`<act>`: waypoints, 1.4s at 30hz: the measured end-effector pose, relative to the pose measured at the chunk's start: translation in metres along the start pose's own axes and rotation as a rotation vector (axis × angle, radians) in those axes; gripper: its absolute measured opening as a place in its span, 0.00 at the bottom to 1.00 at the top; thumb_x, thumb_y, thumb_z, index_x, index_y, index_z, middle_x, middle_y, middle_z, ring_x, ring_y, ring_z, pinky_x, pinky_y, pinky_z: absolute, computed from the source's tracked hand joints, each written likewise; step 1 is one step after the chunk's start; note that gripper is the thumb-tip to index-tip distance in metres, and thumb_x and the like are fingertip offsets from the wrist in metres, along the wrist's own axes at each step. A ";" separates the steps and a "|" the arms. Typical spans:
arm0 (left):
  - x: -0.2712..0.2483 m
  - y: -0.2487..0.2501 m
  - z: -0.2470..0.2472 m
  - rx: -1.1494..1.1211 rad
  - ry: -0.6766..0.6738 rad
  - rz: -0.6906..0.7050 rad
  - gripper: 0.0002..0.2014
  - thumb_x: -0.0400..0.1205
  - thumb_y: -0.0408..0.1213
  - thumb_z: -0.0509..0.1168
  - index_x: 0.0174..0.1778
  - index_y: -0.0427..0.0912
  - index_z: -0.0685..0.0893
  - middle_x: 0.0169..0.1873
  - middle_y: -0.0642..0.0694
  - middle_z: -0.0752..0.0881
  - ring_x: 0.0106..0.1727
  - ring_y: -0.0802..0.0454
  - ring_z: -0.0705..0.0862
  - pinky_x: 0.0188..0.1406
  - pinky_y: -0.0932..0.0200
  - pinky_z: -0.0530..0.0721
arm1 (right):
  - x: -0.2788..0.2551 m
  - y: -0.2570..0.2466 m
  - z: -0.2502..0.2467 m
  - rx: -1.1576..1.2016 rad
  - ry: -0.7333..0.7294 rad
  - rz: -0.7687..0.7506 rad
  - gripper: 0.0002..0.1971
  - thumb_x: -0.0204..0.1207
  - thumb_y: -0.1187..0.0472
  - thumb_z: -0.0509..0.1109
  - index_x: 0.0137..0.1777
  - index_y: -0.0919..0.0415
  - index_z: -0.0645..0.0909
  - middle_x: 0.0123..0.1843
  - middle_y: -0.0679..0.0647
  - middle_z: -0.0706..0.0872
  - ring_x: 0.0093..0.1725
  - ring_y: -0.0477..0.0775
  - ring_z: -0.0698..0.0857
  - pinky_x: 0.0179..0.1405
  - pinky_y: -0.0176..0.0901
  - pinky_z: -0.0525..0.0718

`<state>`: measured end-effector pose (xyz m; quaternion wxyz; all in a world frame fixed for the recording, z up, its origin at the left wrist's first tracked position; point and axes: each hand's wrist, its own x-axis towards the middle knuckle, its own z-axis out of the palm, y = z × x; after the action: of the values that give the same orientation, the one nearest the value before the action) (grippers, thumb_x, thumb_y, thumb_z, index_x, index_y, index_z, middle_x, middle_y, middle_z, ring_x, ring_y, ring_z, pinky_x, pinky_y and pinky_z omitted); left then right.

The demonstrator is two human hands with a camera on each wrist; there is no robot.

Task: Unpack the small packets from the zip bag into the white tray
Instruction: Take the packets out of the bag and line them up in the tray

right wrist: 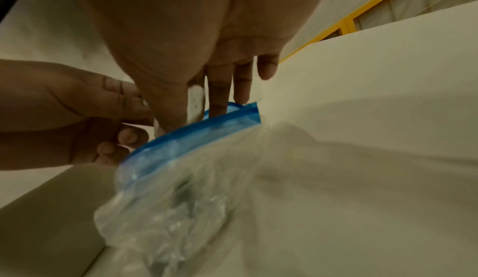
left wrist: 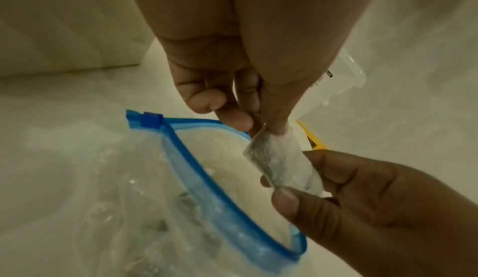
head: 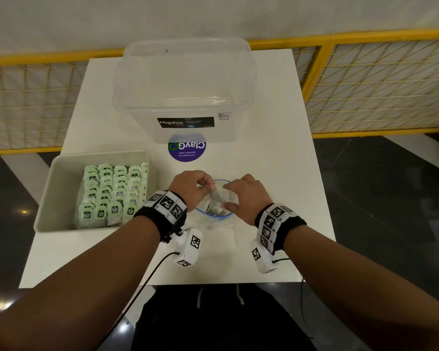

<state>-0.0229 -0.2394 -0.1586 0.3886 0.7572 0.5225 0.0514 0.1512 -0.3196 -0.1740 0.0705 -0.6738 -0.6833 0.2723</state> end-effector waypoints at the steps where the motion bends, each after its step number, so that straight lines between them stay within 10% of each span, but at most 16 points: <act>1: 0.001 0.001 -0.001 -0.034 0.015 -0.007 0.03 0.79 0.42 0.70 0.39 0.53 0.85 0.37 0.57 0.88 0.29 0.59 0.84 0.38 0.67 0.76 | 0.000 -0.001 -0.002 0.059 0.017 0.029 0.24 0.77 0.45 0.70 0.71 0.51 0.78 0.62 0.52 0.83 0.64 0.56 0.75 0.63 0.50 0.74; 8: 0.001 -0.002 0.000 -0.123 -0.100 -0.015 0.12 0.77 0.46 0.72 0.55 0.57 0.83 0.43 0.53 0.86 0.36 0.58 0.83 0.47 0.61 0.80 | 0.003 -0.005 -0.006 0.353 0.095 0.117 0.06 0.78 0.57 0.70 0.52 0.57 0.85 0.39 0.50 0.83 0.41 0.53 0.81 0.44 0.44 0.78; 16: -0.004 -0.002 -0.007 -0.075 -0.155 -0.057 0.12 0.74 0.50 0.75 0.44 0.47 0.86 0.32 0.49 0.87 0.35 0.48 0.87 0.42 0.54 0.87 | 0.005 -0.004 -0.013 0.467 0.155 0.144 0.16 0.73 0.59 0.73 0.30 0.51 0.69 0.26 0.44 0.73 0.28 0.45 0.71 0.30 0.37 0.69; 23: -0.005 -0.002 -0.017 -0.125 -0.110 -0.073 0.06 0.75 0.42 0.76 0.41 0.47 0.86 0.33 0.49 0.89 0.36 0.48 0.90 0.44 0.55 0.88 | 0.012 -0.008 -0.017 0.675 0.281 0.159 0.20 0.68 0.68 0.69 0.22 0.51 0.66 0.47 0.53 0.91 0.44 0.50 0.88 0.48 0.42 0.84; 27: -0.007 0.000 -0.031 0.030 -0.024 0.030 0.07 0.74 0.50 0.75 0.41 0.53 0.88 0.43 0.55 0.85 0.42 0.59 0.83 0.45 0.69 0.77 | 0.022 -0.017 -0.022 0.686 0.281 0.171 0.16 0.65 0.60 0.66 0.23 0.52 0.62 0.34 0.66 0.84 0.39 0.64 0.86 0.38 0.55 0.82; 34: -0.010 0.013 -0.068 -0.024 0.129 0.136 0.05 0.76 0.46 0.74 0.44 0.51 0.86 0.31 0.61 0.81 0.34 0.66 0.78 0.39 0.71 0.74 | 0.036 -0.040 -0.033 0.624 0.108 -0.017 0.11 0.71 0.63 0.73 0.52 0.54 0.78 0.34 0.46 0.76 0.33 0.47 0.74 0.39 0.41 0.76; 38: -0.016 0.017 -0.093 -0.038 0.149 0.210 0.04 0.78 0.41 0.72 0.45 0.52 0.83 0.33 0.58 0.82 0.31 0.63 0.78 0.37 0.74 0.74 | 0.046 -0.059 -0.038 0.642 0.105 -0.023 0.09 0.77 0.56 0.69 0.40 0.38 0.83 0.45 0.46 0.84 0.44 0.47 0.81 0.52 0.44 0.78; 42: -0.026 0.012 -0.119 -0.027 0.123 0.275 0.06 0.79 0.36 0.70 0.48 0.51 0.83 0.31 0.51 0.80 0.30 0.54 0.76 0.38 0.66 0.78 | 0.052 -0.082 -0.039 0.696 0.050 0.029 0.08 0.72 0.51 0.63 0.43 0.47 0.83 0.54 0.49 0.87 0.57 0.52 0.84 0.66 0.52 0.78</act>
<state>-0.0831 -0.1988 -0.0602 0.3554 0.8115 0.4362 0.1577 0.0921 -0.2547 -0.1170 0.3091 -0.6254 -0.5378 0.4733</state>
